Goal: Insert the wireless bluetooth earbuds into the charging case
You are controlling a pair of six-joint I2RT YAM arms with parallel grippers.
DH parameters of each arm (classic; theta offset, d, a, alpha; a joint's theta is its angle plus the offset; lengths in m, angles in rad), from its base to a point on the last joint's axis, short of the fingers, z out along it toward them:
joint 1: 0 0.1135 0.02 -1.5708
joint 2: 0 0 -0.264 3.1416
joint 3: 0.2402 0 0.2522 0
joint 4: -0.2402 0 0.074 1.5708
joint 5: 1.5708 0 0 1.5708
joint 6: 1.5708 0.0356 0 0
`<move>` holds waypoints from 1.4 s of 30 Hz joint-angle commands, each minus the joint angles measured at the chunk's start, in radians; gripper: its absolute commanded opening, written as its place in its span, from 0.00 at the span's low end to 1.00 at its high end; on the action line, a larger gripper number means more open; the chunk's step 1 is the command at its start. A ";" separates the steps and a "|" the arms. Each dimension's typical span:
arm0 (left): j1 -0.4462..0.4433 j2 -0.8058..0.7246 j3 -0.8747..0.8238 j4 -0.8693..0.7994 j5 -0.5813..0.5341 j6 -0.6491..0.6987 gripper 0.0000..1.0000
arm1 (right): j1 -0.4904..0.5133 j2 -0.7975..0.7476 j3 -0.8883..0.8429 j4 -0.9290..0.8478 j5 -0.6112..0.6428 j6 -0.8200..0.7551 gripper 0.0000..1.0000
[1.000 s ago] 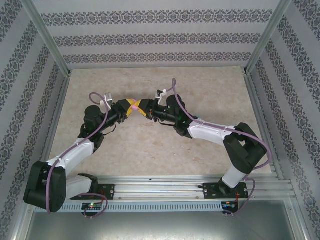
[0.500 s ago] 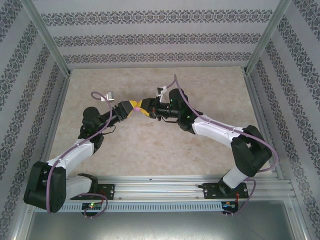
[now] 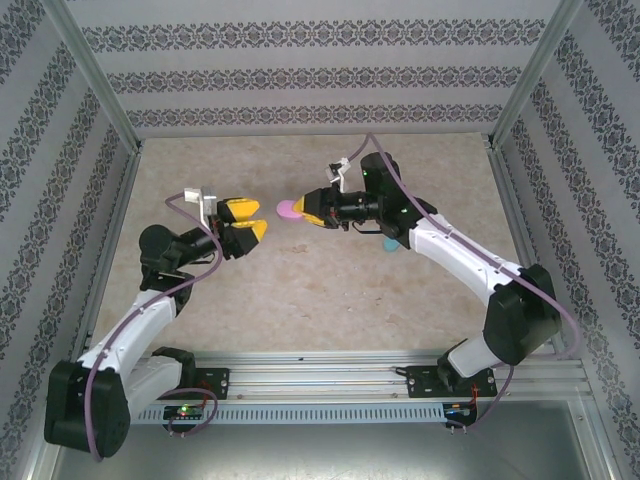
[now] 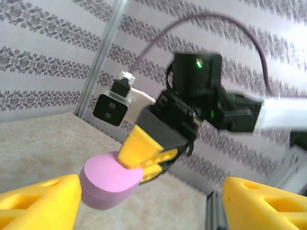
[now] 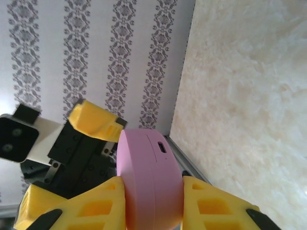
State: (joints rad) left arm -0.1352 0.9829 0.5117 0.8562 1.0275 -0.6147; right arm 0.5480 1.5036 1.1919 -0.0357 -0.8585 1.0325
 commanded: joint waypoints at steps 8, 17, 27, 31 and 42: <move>0.000 -0.087 0.075 -0.479 0.173 0.620 0.79 | 0.000 -0.039 0.067 -0.196 -0.196 -0.192 0.12; -0.066 0.010 0.088 -0.408 0.161 0.617 0.74 | 0.033 -0.036 0.074 -0.194 -0.208 -0.190 0.13; -0.139 0.073 0.107 -0.357 0.141 0.620 0.65 | 0.065 -0.028 0.086 -0.190 -0.211 -0.189 0.13; -0.145 0.082 0.102 -0.306 0.141 0.595 0.62 | 0.067 -0.028 0.087 -0.191 -0.216 -0.188 0.13; -0.144 0.080 0.085 -0.240 0.145 0.543 0.49 | 0.067 -0.025 0.076 -0.190 -0.220 -0.191 0.13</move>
State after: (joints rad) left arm -0.2687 1.0679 0.5861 0.5571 1.1526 -0.0593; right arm 0.6067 1.4860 1.2488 -0.2359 -1.0458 0.8597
